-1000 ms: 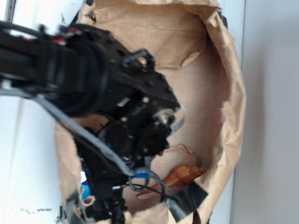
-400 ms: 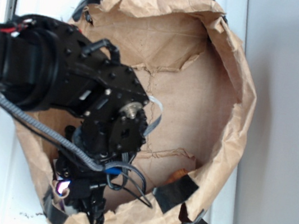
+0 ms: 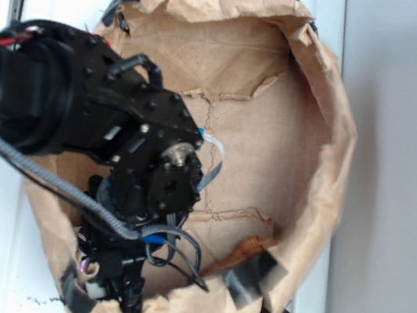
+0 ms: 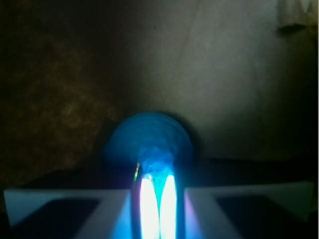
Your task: Grab the blue ball.
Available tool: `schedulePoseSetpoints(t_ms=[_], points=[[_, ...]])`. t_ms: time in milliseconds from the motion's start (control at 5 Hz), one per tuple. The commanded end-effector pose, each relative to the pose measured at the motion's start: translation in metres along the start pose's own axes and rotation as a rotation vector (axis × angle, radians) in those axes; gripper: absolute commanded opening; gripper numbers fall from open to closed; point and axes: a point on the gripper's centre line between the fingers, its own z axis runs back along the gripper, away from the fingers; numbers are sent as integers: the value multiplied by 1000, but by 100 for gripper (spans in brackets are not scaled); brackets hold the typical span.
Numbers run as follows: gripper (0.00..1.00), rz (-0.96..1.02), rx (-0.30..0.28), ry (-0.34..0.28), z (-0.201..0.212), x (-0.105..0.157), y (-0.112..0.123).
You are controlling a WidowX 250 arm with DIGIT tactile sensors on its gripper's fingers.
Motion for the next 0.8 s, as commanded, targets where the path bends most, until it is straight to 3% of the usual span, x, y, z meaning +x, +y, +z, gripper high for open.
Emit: schedulePoseSetpoints(t_ms=[0, 200, 400, 600], points=[[0, -24, -101, -246, 40, 9, -6], [0, -26, -120, -352, 57, 18, -10], [0, -1, -81, -457, 67, 28, -13], [0, 99, 15, -582, 78, 37, -14]])
